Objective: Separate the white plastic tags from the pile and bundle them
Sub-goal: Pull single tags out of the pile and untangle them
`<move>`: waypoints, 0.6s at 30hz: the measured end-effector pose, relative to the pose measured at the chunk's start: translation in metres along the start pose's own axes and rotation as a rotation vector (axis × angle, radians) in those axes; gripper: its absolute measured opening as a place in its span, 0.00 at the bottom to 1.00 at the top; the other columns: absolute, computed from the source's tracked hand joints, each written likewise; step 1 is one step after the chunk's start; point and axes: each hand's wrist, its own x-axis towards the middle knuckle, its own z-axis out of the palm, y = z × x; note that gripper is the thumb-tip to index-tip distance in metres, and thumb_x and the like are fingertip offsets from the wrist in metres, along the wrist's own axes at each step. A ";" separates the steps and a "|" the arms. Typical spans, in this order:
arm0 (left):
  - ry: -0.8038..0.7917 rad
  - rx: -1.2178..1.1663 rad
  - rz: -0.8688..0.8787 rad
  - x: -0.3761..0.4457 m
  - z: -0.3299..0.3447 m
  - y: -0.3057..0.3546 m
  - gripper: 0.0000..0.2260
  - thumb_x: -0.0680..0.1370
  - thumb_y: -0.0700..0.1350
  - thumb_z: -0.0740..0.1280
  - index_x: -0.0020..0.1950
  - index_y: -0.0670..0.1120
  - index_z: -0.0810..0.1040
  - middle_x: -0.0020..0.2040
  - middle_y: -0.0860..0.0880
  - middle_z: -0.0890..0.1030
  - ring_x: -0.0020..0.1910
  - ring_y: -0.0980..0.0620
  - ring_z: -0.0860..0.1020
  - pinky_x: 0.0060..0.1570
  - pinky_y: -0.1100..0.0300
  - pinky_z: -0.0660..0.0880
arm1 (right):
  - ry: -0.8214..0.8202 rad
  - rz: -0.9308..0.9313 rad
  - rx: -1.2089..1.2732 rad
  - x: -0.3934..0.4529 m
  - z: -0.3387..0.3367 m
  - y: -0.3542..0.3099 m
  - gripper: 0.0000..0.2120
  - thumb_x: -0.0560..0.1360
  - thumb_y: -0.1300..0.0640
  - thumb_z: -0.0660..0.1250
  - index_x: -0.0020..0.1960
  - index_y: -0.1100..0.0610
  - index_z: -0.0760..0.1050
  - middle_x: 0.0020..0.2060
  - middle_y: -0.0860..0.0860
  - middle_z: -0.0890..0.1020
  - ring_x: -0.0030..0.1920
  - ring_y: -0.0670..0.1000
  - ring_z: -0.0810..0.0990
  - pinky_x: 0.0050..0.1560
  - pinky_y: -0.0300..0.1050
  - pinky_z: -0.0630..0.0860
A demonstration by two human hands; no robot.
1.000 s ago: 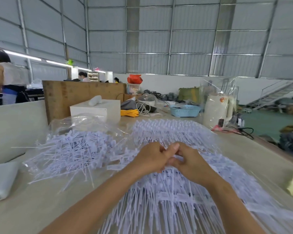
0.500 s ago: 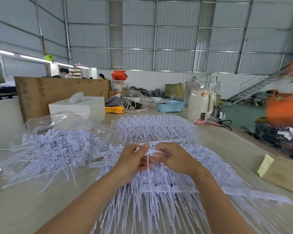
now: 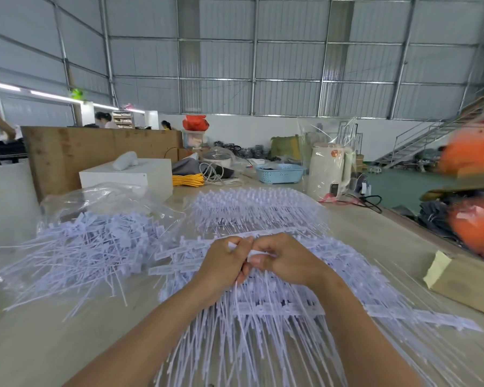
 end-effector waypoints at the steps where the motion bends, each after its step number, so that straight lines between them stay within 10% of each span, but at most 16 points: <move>1: -0.016 -0.045 -0.028 0.001 0.000 0.002 0.17 0.81 0.48 0.61 0.33 0.44 0.74 0.21 0.48 0.72 0.18 0.54 0.66 0.22 0.65 0.61 | 0.007 -0.001 0.022 -0.001 -0.001 0.000 0.06 0.76 0.66 0.65 0.45 0.67 0.79 0.45 0.60 0.83 0.47 0.53 0.81 0.54 0.47 0.75; 10: -0.515 -0.722 -0.374 0.000 -0.026 0.023 0.12 0.73 0.48 0.64 0.30 0.46 0.73 0.19 0.53 0.64 0.14 0.61 0.61 0.13 0.70 0.58 | -0.017 0.020 0.016 -0.004 -0.017 0.005 0.13 0.76 0.65 0.65 0.34 0.55 0.73 0.29 0.44 0.74 0.32 0.40 0.72 0.39 0.36 0.68; 18: -0.049 -0.525 -0.365 0.006 -0.013 0.007 0.09 0.82 0.45 0.59 0.47 0.43 0.75 0.31 0.47 0.77 0.21 0.55 0.71 0.21 0.68 0.67 | -0.001 -0.002 0.189 -0.008 -0.016 -0.010 0.15 0.76 0.70 0.62 0.53 0.53 0.78 0.52 0.59 0.78 0.43 0.47 0.75 0.43 0.38 0.71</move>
